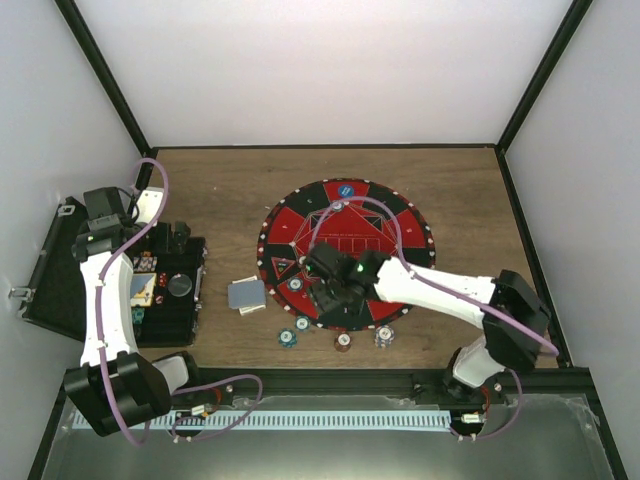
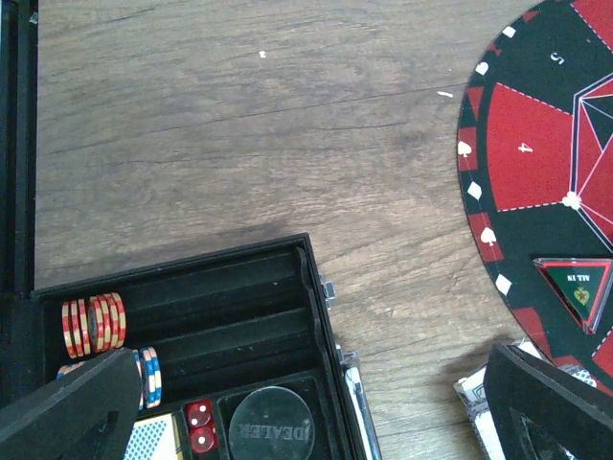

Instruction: Distribute texas hold em gaming equipment

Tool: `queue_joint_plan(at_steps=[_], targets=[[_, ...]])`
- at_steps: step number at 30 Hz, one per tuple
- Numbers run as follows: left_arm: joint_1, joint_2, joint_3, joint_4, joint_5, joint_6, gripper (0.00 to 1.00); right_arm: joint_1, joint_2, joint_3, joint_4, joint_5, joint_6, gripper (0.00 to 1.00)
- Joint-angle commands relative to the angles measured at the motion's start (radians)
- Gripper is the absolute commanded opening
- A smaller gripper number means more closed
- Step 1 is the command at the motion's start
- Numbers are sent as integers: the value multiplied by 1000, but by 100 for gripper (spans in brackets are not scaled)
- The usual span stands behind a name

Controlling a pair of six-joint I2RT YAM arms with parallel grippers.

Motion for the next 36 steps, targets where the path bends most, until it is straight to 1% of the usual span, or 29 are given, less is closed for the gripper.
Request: queue_joint_plan(at_steps=[1,6,10,20,31,36], targets=[[6,-16,9,4,18,-1,100,90,-88,-155,-56,-20,146,78],[6,-10,11,6,10,1,100,178,-135,-245,-68,-29,244,79],[6,-11,14,3,11,-1,100,209,-145,-283,-58,-37,279,78],[7,-19,18,-5,3,2,100,245,-116,-297,-24,-49,293,69],[6,-23,26,-8,-3,4,100,246,-102,-305,-18,-29,298,57],[6,-26,24,-9,-4,4,100,247,-83,-308,-39,-3,298,56]])
